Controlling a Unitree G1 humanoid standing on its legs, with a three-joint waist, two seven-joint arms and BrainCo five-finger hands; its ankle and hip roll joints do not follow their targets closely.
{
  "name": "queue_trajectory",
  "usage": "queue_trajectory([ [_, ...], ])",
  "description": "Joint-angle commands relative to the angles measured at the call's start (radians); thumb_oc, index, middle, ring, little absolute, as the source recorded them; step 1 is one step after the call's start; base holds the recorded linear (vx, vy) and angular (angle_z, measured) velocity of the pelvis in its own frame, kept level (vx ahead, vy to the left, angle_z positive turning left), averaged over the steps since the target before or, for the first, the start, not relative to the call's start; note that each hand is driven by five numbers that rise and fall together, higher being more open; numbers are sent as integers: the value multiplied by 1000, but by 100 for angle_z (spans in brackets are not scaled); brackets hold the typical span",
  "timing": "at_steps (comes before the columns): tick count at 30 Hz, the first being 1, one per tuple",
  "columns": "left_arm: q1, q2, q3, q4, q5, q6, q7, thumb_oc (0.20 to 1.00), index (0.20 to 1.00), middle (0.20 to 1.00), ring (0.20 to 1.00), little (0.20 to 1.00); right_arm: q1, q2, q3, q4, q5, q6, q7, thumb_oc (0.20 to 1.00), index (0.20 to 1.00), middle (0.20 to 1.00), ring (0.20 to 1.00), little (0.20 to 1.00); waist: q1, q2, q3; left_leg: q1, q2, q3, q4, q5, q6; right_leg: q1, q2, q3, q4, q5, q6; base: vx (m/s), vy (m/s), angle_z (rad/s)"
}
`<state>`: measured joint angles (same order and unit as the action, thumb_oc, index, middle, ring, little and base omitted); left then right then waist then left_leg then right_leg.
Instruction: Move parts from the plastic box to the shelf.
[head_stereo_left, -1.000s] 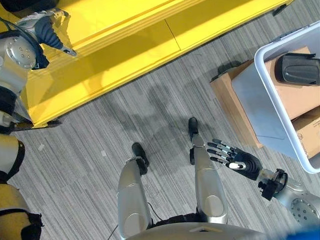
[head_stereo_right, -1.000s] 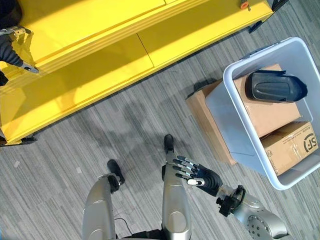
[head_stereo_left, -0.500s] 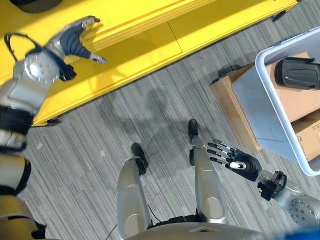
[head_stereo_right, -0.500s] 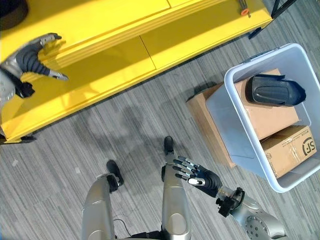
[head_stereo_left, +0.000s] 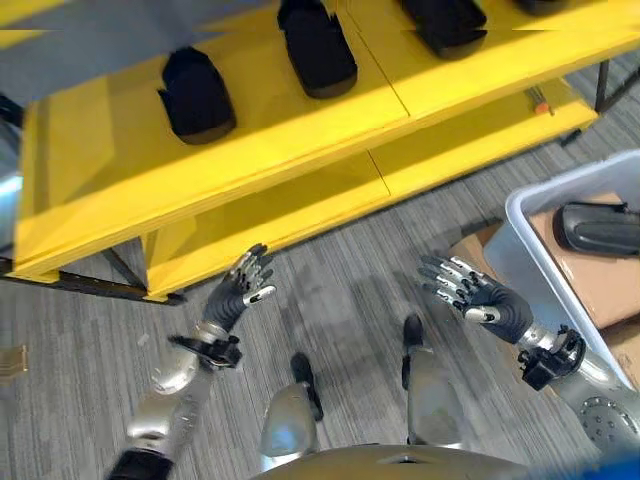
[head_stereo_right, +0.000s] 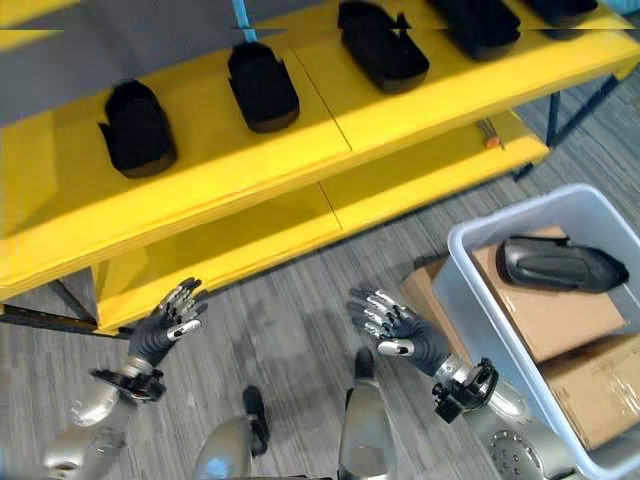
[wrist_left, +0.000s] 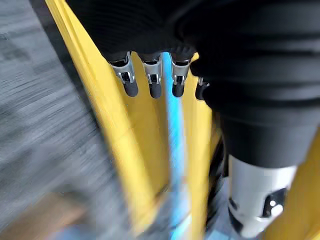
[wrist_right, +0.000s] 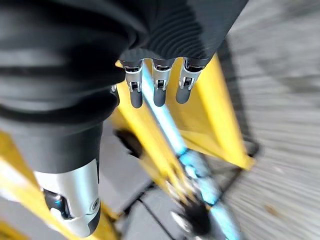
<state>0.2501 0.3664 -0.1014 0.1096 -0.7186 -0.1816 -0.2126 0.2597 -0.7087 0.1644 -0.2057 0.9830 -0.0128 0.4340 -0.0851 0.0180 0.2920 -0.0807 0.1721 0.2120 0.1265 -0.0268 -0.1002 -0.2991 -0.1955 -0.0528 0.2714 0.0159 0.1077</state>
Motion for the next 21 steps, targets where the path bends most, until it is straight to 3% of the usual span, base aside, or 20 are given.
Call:
queue_trajectory([
  [1,-38,161,63,-67,21,-62,-7,1000,1000,1000,1000,1000,34,26,-29,-37,-24,-70,-9,1000,1000,1000,1000,1000,-4,-71,26,-121,-52,5,48,21,66,85,46,-63,-112,-28,-28,-14,-138,18],
  [5,112,41,90,-76,-42,-26,-23,1000,1000,1000,1000,1000,76,119,-66,54,-64,-77,-59,1000,1000,1000,1000,1000,15,-39,-89,22,-33,-37,-70,75,53,228,81,-113,-148,-75,-31,44,-208,36],
  [9,152,-2,84,-90,-59,-17,-45,1000,1000,1000,1000,1000,90,139,-49,81,-75,-68,-51,1000,1000,1000,1000,1000,16,-41,-149,60,-25,-53,-71,70,58,269,117,-69,-180,-82,-41,35,-156,8],
  [11,142,-22,71,-88,-60,-20,-37,1000,1000,1000,1000,1000,72,158,-30,112,-83,-75,-69,1000,1000,1000,1000,1000,27,-41,-179,66,-40,-99,-51,57,67,277,129,-41,-183,-83,-44,40,-112,-14],
  [14,111,-28,40,-87,-69,-22,-34,1000,1000,1000,1000,1000,62,179,-32,139,-85,-85,-88,1000,1000,1000,1000,1000,27,-40,-197,81,-99,-217,-49,34,75,279,132,-13,-165,-81,-42,25,15,-64],
  [16,92,-12,20,-64,-50,-23,-38,1000,1000,1000,1000,1000,90,199,-46,147,-76,-79,-93,1000,1000,1000,1000,1000,-15,-32,-224,109,-99,-161,-60,18,86,285,117,4,-162,-72,-23,15,116,-20],
  [21,76,33,23,-83,33,-52,-26,1000,1000,1000,1000,1000,128,204,-72,144,-89,-80,-97,1000,1000,1000,1000,1000,-50,-20,-225,152,-127,-94,-90,0,109,258,89,66,-145,-44,14,-26,161,-57],
])
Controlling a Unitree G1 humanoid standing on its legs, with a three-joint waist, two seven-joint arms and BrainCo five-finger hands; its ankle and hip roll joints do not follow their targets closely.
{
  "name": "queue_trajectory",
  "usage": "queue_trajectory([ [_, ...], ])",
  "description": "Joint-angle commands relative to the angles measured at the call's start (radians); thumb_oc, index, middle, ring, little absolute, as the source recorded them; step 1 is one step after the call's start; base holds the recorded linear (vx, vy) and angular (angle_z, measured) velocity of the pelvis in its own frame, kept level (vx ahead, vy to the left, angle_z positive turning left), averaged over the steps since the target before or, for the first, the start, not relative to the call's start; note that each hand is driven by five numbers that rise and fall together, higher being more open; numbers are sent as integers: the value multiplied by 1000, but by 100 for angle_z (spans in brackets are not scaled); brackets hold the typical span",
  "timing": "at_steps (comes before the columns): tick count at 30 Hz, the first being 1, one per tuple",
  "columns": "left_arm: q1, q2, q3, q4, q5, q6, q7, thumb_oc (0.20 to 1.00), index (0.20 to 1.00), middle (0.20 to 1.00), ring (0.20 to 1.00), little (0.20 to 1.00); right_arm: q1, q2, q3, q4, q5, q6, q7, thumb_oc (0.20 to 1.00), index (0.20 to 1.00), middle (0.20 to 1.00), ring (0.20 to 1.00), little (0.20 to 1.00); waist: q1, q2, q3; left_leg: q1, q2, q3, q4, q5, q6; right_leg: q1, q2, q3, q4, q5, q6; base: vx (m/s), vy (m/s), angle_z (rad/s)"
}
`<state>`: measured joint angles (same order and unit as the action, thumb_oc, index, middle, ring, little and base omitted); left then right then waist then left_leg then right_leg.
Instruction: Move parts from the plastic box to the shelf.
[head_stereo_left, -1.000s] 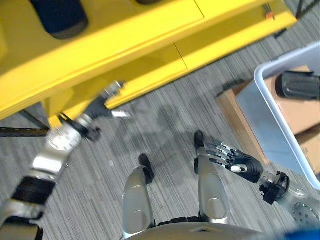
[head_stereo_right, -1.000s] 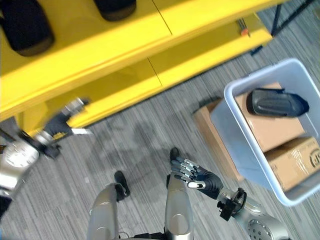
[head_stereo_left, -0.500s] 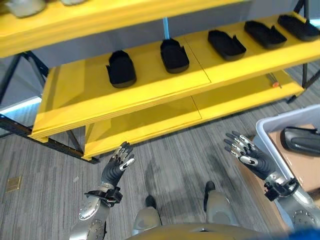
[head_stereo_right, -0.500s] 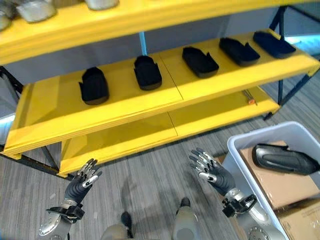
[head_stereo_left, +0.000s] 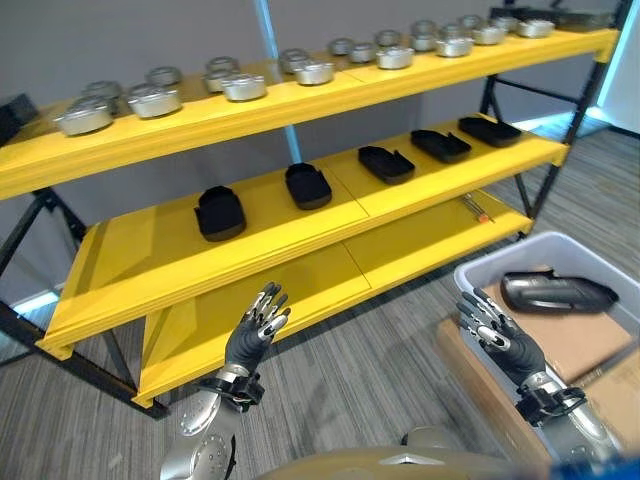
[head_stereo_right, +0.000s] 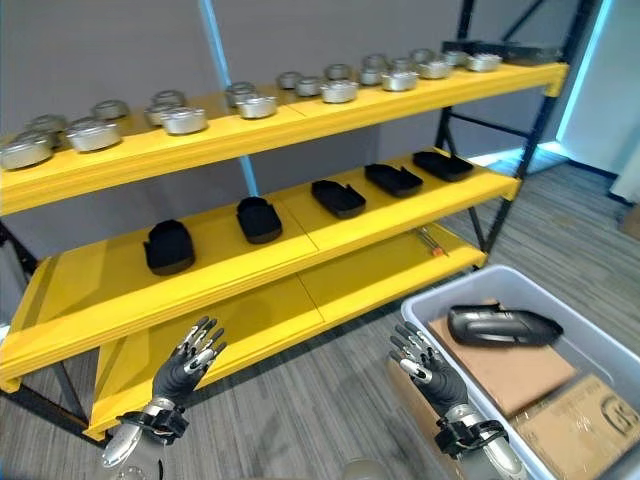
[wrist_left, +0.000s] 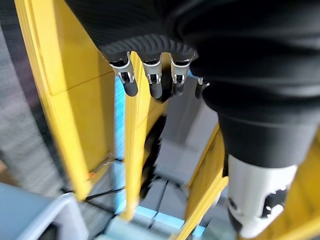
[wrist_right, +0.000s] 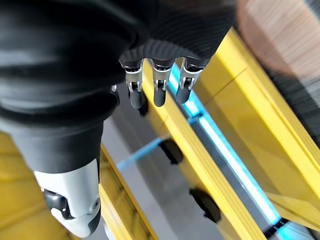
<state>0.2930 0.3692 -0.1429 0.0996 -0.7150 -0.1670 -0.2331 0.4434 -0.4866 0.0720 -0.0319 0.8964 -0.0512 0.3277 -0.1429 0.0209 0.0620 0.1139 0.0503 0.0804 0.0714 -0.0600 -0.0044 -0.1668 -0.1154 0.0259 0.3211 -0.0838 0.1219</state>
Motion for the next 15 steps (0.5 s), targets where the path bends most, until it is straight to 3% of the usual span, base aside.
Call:
queue_trajectory([
  [1,33,30,65,-73,29,-66,-5,1000,1000,1000,1000,1000,-56,-18,21,-30,-3,-42,9,1000,1000,1000,1000,1000,8,-23,5,-42,-5,37,-35,33,13,126,9,-13,-195,55,0,-88,152,-128],
  [2,19,41,64,-62,43,-79,-6,1000,1000,1000,1000,1000,-38,-21,19,-28,-9,-35,21,1000,1000,1000,1000,1000,-26,-27,18,-23,-23,84,-61,28,26,93,1,49,-187,85,22,-198,216,-85],
  [3,12,36,63,-54,30,-84,6,1000,1000,1000,1000,1000,-43,-31,26,-38,-9,-36,21,1000,1000,1000,1000,1000,-34,-33,39,-27,-30,139,-50,13,38,37,-2,77,-174,115,33,-258,218,-26],
  [4,9,38,69,-53,28,-85,11,1000,1000,1000,1000,1000,-55,-40,35,-43,-7,-36,19,1000,1000,1000,1000,1000,-29,-32,56,-27,-26,168,-33,-2,41,19,-13,42,-158,115,36,-223,93,-81],
  [5,2,46,79,-55,27,-85,29,1000,1000,1000,1000,1000,-85,-49,55,-47,-4,-42,10,1000,1000,1000,1000,1000,17,-15,79,-22,-5,224,3,-43,37,13,-106,-176,-98,81,22,-108,27,-181],
  [6,0,46,78,-55,27,-85,30,1000,1000,1000,1000,1000,-87,-49,55,-47,-4,-43,10,1000,1000,1000,1000,1000,12,-14,83,-20,-4,219,9,-49,37,17,-108,-182,-92,75,22,-111,-3,-278],
  [7,-2,47,84,-55,23,-78,35,1000,1000,1000,1000,1000,-102,-46,67,-45,-6,-46,3,1000,1000,1000,1000,1000,41,-7,88,-25,14,257,28,-55,32,40,-188,-327,-75,69,4,-91,-55,-250],
  [8,2,46,92,-56,19,-75,36,1000,1000,1000,1000,1000,-118,-41,80,-37,-13,-43,-1,1000,1000,1000,1000,1000,50,-5,89,-19,26,283,31,-56,29,53,-234,-392,-75,82,-1,-111,-106,-170],
  [10,11,43,100,-56,8,-71,35,1000,1000,1000,1000,1000,-127,-38,91,-36,-14,-38,-1,1000,1000,1000,1000,1000,54,-7,86,-14,34,306,35,-59,26,61,-261,-416,-91,98,3,-8,-170,-83],
  [11,44,31,119,-61,-22,-59,26,1000,1000,1000,1000,1000,-139,-41,106,-46,-10,-25,4,1000,1000,1000,1000,1000,55,-26,72,-10,55,330,61,-72,9,82,-288,-384,-157,163,39,47,-211,-55],
  [15,77,17,134,-51,-33,-50,17,1000,1000,1000,1000,1000,-137,-43,106,-42,-2,-23,-3,1000,1000,1000,1000,1000,61,-44,55,-3,80,358,70,-65,-12,115,-254,-398,-205,148,48,61,-200,-39],
])
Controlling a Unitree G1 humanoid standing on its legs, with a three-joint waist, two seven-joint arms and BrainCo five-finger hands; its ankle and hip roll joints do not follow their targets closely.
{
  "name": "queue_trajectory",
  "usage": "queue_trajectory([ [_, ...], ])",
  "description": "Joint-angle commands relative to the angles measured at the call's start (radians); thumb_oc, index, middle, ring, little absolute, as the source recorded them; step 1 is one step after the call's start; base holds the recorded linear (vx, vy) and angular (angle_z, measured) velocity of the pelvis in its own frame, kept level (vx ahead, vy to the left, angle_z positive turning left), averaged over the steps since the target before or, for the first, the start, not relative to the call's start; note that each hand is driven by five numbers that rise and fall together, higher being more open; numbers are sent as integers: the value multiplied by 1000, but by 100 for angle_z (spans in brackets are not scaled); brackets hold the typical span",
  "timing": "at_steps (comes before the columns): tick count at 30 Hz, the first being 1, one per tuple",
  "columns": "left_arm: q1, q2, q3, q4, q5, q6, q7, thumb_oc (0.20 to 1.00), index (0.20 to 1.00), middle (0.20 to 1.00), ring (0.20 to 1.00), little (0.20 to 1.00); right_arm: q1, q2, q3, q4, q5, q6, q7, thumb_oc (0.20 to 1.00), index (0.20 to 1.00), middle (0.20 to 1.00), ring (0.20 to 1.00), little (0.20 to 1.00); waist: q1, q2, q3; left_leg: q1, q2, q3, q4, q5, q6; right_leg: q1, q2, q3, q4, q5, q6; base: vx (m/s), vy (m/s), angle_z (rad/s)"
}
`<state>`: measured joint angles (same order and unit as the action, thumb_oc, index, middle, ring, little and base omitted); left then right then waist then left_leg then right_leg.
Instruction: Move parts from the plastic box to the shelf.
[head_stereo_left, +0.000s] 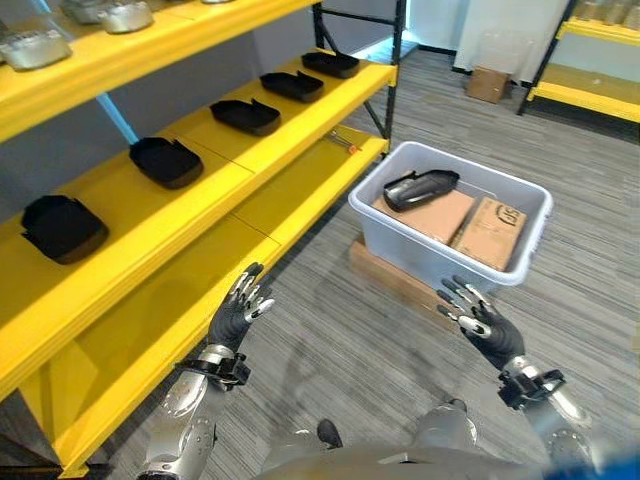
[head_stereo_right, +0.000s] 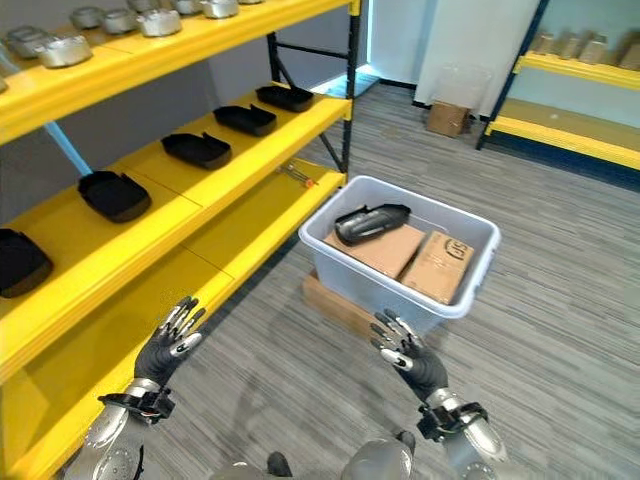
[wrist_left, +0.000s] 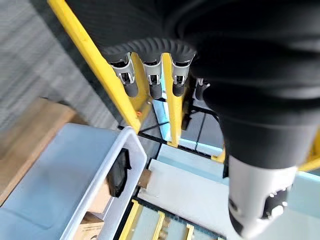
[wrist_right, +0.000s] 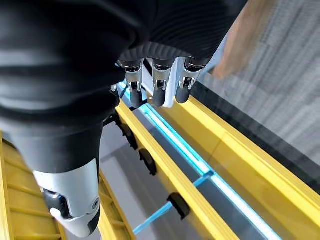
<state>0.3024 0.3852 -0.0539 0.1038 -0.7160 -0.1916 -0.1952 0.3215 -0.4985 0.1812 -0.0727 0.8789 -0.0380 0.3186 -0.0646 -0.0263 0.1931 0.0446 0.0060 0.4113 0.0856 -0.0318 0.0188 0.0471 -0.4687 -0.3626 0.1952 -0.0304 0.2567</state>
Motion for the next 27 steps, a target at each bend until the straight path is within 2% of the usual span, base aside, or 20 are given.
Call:
queue_trajectory([
  [1,75,0,50,-56,-33,-23,-20,1000,1000,1000,1000,1000,-13,-36,-12,-6,21,-37,5,1000,1000,1000,1000,1000,-21,2,-75,70,139,28,54,-86,-42,-102,112,8,-75,88,-89,111,-309,-17],
  [6,64,-23,13,-45,-51,-22,-32,1000,1000,1000,1000,1000,5,-60,-63,-18,31,-58,5,1000,1000,1000,1000,1000,-62,25,-38,65,214,30,1,-21,-93,-164,185,47,-24,27,-110,23,-236,-11],
  [12,6,-26,-57,-36,-55,-17,-27,1000,1000,1000,1000,1000,-6,-71,-81,-8,42,-84,-11,1000,1000,1000,1000,1000,-80,48,-8,39,247,28,-19,21,-122,-203,209,48,7,1,-124,14,-106,20],
  [16,-16,-24,-85,-39,-63,-17,-27,1000,1000,1000,1000,1000,-19,-70,-83,-2,49,-98,-16,1000,1000,1000,1000,1000,-86,58,8,30,258,28,-12,31,-132,-220,219,56,19,-8,-133,47,-64,10],
  [21,-13,-24,-95,-43,-59,-19,-31,1000,1000,1000,1000,1000,-24,-74,-58,-4,51,-94,-4,1000,1000,1000,1000,1000,-85,71,-3,50,274,48,-40,67,-152,-209,246,65,-10,-13,-144,78,-55,-2],
  [23,-25,-20,-105,-44,-59,-21,-28,1000,1000,1000,1000,1000,-31,-75,-47,-5,51,-96,-4,1000,1000,1000,1000,1000,-83,77,-10,60,292,41,-44,101,-164,-207,266,68,10,-38,-161,131,-135,1],
  [25,-46,-21,-111,-39,-62,-23,-20,1000,1000,1000,1000,1000,-40,-76,-47,2,51,-102,-9,1000,1000,1000,1000,1000,-85,75,-8,51,326,21,6,120,-172,-210,293,83,56,-83,-195,120,-270,-1],
  [26,-56,-25,-114,-45,-73,-26,-11,1000,1000,1000,1000,1000,-50,-76,-46,6,54,-112,-21,1000,1000,1000,1000,1000,-66,53,9,-1,350,-42,148,161,-160,-196,333,109,53,-106,-235,76,-301,-6],
  [27,-58,-23,-113,-45,-74,-26,-11,1000,1000,1000,1000,1000,-52,-74,-46,7,53,-113,-22,1000,1000,1000,1000,1000,-68,56,10,-15,361,-53,168,156,-166,-197,340,104,54,-110,-241,61,-358,-11],
])
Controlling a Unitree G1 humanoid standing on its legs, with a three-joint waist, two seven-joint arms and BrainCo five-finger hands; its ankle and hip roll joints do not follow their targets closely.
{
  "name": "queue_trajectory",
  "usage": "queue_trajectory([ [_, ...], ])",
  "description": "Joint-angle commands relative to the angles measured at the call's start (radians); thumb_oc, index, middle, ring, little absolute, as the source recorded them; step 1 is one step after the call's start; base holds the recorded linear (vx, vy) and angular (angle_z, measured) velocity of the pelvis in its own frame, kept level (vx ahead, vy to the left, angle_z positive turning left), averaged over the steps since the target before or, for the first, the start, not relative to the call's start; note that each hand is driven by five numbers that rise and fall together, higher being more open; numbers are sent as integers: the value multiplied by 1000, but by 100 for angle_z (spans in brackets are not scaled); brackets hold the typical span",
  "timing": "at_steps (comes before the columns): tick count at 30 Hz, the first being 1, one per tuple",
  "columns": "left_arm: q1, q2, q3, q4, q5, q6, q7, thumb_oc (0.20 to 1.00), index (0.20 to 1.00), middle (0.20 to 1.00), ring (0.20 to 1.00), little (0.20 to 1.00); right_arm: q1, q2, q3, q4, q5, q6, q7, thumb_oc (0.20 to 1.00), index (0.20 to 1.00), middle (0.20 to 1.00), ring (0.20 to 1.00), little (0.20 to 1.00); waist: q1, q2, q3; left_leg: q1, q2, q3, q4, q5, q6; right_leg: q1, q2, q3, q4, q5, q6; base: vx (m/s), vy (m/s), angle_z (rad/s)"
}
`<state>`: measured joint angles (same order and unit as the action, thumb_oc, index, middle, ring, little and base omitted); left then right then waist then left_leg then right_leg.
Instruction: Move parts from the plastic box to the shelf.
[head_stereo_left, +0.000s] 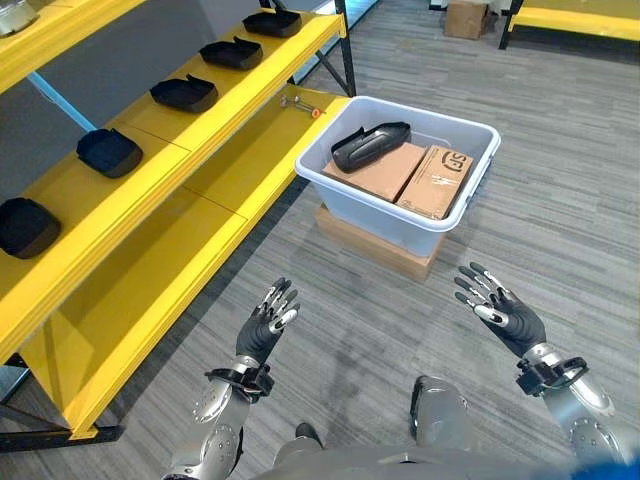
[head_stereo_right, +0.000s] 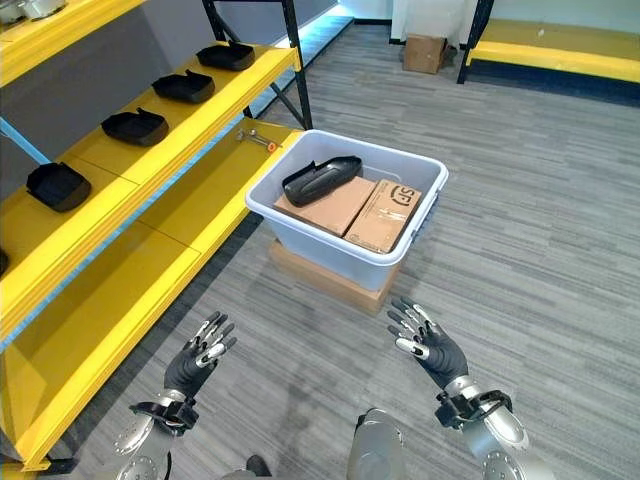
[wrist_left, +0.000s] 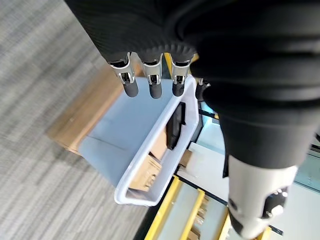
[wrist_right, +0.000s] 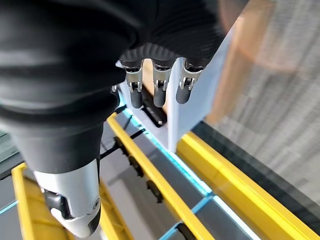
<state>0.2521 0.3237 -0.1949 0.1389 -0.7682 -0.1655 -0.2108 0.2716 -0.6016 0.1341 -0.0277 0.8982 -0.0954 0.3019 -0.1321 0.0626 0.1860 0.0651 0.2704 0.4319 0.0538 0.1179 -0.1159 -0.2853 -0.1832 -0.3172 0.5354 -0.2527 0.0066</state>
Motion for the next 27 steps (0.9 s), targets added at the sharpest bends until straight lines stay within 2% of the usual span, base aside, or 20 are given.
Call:
queue_trajectory([
  [1,-19,36,17,-85,-24,-54,10,1000,1000,1000,1000,1000,-11,26,-9,-33,30,-68,-20,1000,1000,1000,1000,1000,21,-46,50,-130,68,-186,332,8,-6,170,77,69,-307,91,-17,5,-151,-25],
  [2,-19,36,17,-85,-24,-54,10,1000,1000,1000,1000,1000,-11,26,-9,-33,30,-68,-20,1000,1000,1000,1000,1000,21,-46,50,-130,68,-186,332,8,-6,170,77,69,-307,91,-17,62,-137,-29],
  [3,-25,33,11,-90,-38,-51,19,1000,1000,1000,1000,1000,-16,33,-13,-21,28,-73,-35,1000,1000,1000,1000,1000,40,-66,72,-222,-18,-250,313,-53,28,191,68,75,-319,72,-13,102,26,-29],
  [4,-25,37,13,-94,-40,-55,24,1000,1000,1000,1000,1000,-27,33,-10,-15,27,-75,-38,1000,1000,1000,1000,1000,49,-74,79,-258,-51,-280,291,-84,43,188,64,88,-312,70,-4,168,64,19],
  [5,-23,37,17,-102,-37,-60,29,1000,1000,1000,1000,1000,-39,34,-4,-10,25,-80,-40,1000,1000,1000,1000,1000,60,-82,83,-296,-54,-298,247,-82,44,194,61,98,-318,61,7,383,326,-1],
  [6,-16,27,23,-106,-31,-74,40,1000,1000,1000,1000,1000,-61,40,8,21,6,-87,-48,1000,1000,1000,1000,1000,113,-66,104,-383,-67,-426,68,57,22,218,70,130,-292,50,22,330,294,-16],
  [7,-17,27,23,-106,-31,-74,40,1000,1000,1000,1000,1000,-61,40,8,21,6,-88,-48,1000,1000,1000,1000,1000,113,-65,103,-384,-66,-427,64,61,21,216,72,129,-293,52,21,362,315,-73],
  [10,-18,28,29,-96,-24,-86,43,1000,1000,1000,1000,1000,-83,47,24,34,-3,-90,-48,1000,1000,1000,1000,1000,149,-52,100,-397,-75,-550,-15,102,-8,244,76,189,-257,11,36,320,205,-85],
  [11,-24,28,29,-94,-24,-91,48,1000,1000,1000,1000,1000,-95,51,31,43,-4,-89,-47,1000,1000,1000,1000,1000,156,-46,95,-401,-69,-562,-16,117,-15,262,74,205,-250,-4,39,269,210,-88],
  [17,-24,28,29,-93,-24,-91,47,1000,1000,1000,1000,1000,-96,52,31,43,-4,-89,-46,1000,1000,1000,1000,1000,158,-49,98,-397,-70,-558,-17,117,-15,262,72,208,-247,-6,39,43,43,-77],
  [18,-25,22,32,-91,-32,-92,42,1000,1000,1000,1000,1000,-107,60,35,52,-14,-86,-42,1000,1000,1000,1000,1000,165,-46,89,-368,-75,-560,5,78,9,272,59,227,-229,-26,53,328,560,-3],
  [19,-46,42,27,-97,-34,-99,60,1000,1000,1000,1000,1000,-128,99,59,58,-3,-74,-65,1000,1000,1000,1000,1000,169,-73,82,-407,-125,-473,139,7,33,296,-24,259,-276,19,98,442,749,11],
  [21,-83,58,46,-102,-29,-112,103,1000,1000,1000,1000,1000,-158,135,90,58,10,-58,-75,1000,1000,1000,1000,1000,165,-99,48,-461,-155,-421,261,-96,64,317,-84,267,-372,74,128,364,521,-82],
  [23,-87,61,45,-101,-19,-115,110,1000,1000,1000,1000,1000,-160,139,93,51,19,-55,-75,1000,1000,1000,1000,1000,161,-107,41,-480,-167,-417,306,-132,75,323,-101,266,-384,91,138,193,167,-172],
  [25,-89,62,41,-101,-10,-110,111,1000,1000,1000,1000,1000,-159,144,90,50,19,-53,-79,1000,1000,1000,1000,1000,160,-116,23,-498,-187,-415,359,-179,91,350,-123,257,-398,103,149,201,158,-2],
  [27,-85,63,38,-99,-6,-104,111,1000,1000,1000,1000,1000,-156,148,87,48,15,-50,-78,1000,1000,1000,1000,1000,159,-118,13,-503,-202,-412,382,-201,105,357,-137,252,-390,125,158,155,136,47],
])
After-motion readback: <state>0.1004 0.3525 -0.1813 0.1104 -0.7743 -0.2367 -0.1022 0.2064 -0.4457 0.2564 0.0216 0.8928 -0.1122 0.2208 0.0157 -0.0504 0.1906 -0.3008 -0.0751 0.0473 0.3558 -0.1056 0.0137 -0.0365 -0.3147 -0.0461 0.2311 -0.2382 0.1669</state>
